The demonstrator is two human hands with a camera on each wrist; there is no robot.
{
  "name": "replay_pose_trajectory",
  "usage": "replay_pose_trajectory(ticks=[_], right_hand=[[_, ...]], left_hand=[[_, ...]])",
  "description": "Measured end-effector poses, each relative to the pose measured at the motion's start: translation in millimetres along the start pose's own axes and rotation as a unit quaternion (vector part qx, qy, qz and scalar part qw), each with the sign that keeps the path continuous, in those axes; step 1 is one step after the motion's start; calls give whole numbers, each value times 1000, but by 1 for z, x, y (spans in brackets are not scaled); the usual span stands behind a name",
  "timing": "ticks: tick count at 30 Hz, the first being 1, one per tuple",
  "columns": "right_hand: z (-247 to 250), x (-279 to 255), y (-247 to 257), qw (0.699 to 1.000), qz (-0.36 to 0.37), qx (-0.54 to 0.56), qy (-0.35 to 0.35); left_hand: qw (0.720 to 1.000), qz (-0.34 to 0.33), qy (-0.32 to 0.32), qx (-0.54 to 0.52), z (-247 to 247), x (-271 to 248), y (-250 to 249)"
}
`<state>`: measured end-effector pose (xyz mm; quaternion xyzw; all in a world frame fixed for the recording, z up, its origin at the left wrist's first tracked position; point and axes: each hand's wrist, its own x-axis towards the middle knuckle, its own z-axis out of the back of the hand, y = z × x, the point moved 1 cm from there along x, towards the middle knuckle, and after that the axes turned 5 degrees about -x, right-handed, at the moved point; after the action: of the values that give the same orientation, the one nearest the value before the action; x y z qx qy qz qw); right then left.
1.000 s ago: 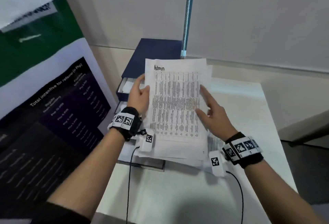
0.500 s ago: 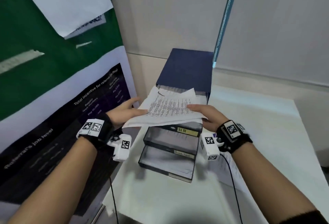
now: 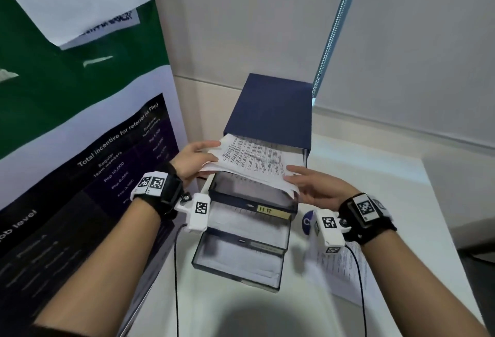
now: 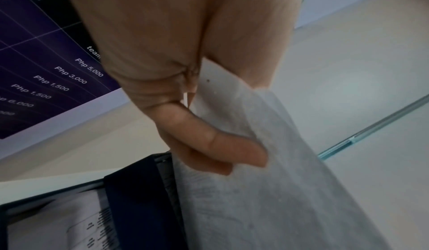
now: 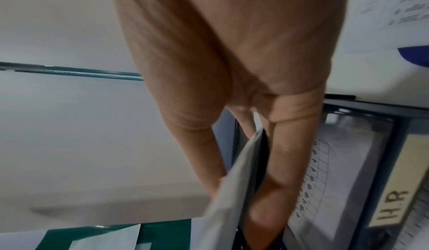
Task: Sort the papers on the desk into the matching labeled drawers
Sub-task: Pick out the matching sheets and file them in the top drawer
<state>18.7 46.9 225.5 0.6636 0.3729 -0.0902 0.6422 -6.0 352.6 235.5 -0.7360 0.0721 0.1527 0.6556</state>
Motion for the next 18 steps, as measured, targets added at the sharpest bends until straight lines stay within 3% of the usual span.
replay_pose_trajectory(ticks=[2, 5, 8, 10, 12, 15, 18], right_hand=[[2, 10, 4, 999, -2, -45, -3], [3, 32, 15, 993, 31, -77, -83], [9, 56, 23, 983, 53, -75, -158], [11, 69, 28, 975, 49, -108, -185], [11, 79, 32, 963, 53, -173, -201], [12, 95, 35, 941, 68, -251, -217], [11, 91, 36, 948, 60, -240, -199]], left_hand=[[999, -12, -19, 29, -2, 15, 6], [992, -33, -85, 83, -7, 35, 11], [956, -115, -128, 239, -17, 46, 11], [910, -184, -96, 358, -29, 49, 13], [872, -226, -5, 435, -44, 52, 18], [834, -199, 116, 502, -67, 59, 32], [765, -132, 128, 617, -82, 70, 41]])
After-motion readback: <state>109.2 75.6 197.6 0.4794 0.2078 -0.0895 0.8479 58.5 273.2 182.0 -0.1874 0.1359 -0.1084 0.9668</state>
